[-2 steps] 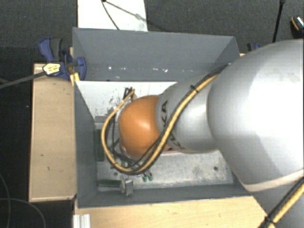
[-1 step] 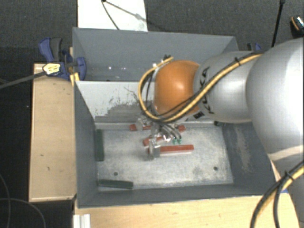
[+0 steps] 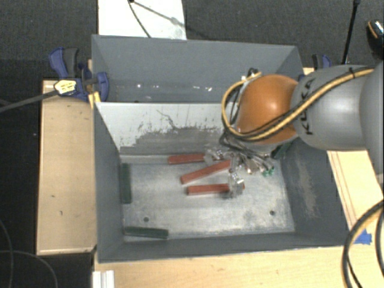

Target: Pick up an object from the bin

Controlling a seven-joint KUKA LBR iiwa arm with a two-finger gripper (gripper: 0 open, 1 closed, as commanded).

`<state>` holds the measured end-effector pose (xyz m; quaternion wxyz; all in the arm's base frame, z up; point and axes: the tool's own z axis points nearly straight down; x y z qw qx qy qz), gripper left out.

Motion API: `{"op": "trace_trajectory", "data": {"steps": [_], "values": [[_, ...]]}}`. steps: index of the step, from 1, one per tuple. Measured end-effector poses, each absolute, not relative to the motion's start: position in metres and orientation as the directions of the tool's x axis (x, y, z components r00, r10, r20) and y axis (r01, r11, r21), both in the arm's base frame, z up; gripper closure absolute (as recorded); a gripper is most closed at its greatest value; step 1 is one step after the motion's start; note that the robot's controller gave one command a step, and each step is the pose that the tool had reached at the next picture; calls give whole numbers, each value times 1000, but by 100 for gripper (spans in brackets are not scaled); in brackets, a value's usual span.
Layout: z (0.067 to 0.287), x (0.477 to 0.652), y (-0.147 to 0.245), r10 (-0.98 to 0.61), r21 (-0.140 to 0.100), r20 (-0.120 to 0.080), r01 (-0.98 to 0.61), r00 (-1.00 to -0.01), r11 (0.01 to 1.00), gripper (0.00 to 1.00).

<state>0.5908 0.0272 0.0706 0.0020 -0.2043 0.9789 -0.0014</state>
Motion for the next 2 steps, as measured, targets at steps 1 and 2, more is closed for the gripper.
{"op": "trace_trajectory", "data": {"steps": [1,2], "values": [[71,591,32,-399,1,-4,-399,-917,917,100],[256,559,44,-417,-3,-10,-417,-909,909,100]]}}
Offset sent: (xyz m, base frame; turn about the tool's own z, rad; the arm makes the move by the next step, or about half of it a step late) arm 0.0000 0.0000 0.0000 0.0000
